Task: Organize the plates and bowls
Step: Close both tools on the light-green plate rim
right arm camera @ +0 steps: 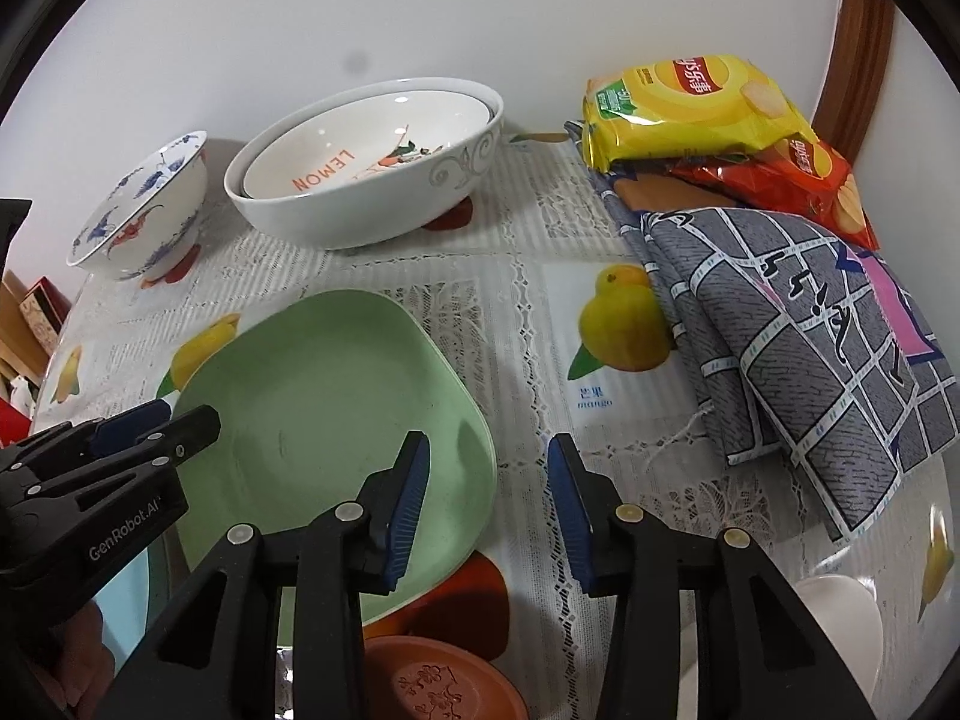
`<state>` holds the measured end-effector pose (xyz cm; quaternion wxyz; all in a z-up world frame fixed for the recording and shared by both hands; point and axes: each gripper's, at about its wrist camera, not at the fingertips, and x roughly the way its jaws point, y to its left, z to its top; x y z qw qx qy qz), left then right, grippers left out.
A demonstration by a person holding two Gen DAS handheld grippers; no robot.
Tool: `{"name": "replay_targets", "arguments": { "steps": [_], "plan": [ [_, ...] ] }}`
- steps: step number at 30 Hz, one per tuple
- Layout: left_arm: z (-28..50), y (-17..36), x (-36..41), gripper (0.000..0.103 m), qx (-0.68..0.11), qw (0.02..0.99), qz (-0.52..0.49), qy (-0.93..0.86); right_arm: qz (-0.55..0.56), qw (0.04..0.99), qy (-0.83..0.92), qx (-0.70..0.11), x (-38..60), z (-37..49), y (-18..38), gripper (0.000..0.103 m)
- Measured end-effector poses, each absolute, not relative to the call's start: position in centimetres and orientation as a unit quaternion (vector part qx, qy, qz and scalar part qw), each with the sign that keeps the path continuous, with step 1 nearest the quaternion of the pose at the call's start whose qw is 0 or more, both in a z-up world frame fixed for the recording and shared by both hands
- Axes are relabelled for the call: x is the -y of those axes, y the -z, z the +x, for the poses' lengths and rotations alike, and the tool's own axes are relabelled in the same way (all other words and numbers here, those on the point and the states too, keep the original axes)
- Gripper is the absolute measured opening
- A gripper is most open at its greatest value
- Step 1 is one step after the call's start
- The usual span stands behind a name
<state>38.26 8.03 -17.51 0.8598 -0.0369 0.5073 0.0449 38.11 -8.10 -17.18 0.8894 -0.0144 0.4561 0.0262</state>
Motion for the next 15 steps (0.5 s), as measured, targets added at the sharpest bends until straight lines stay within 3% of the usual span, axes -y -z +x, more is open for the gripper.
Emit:
{"name": "replay_targets", "arguments": {
  "steps": [9,12,15],
  "plan": [
    [38.4,17.7,-7.9,0.034,-0.506,0.861,-0.034,-0.047,-0.016,0.886,-0.018,-0.463,8.0,38.2,17.7,0.03],
    [38.4,17.9,-7.8,0.026,-0.505,0.861,-0.031,-0.047,-0.016,0.88,-0.015,-0.474,7.9,38.3,18.1,0.018],
    [38.4,18.0,-7.5,0.019,-0.505,0.862,-0.028,-0.043,-0.012,0.877,-0.014,-0.481,7.7,38.4,18.6,0.017]
  ]
}}
